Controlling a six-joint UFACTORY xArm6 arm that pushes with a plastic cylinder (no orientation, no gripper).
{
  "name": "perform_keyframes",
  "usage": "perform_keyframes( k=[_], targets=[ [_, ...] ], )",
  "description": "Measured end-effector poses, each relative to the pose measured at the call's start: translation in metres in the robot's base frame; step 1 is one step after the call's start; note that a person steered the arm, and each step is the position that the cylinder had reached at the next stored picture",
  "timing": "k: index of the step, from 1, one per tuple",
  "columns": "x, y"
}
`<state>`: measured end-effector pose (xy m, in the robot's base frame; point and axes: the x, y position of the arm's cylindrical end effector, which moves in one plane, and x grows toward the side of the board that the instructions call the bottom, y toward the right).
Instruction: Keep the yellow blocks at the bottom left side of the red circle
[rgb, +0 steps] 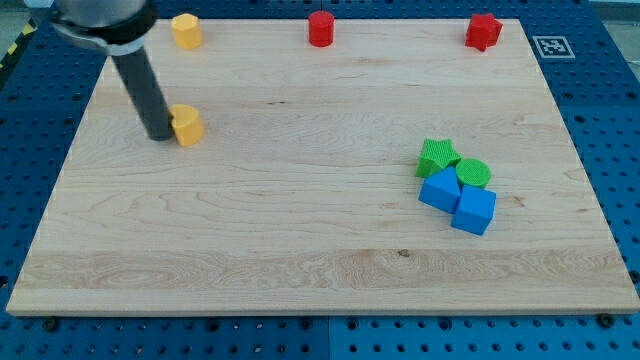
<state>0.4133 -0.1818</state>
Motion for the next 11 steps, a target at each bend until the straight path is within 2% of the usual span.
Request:
perform_keyframes(
  k=[3,4,9,10,11],
  targets=[
    [-0.001,0.108],
    [-0.008,0.125],
    [-0.08,0.09],
    [-0.086,0.017],
    [-0.117,-0.044]
  ],
)
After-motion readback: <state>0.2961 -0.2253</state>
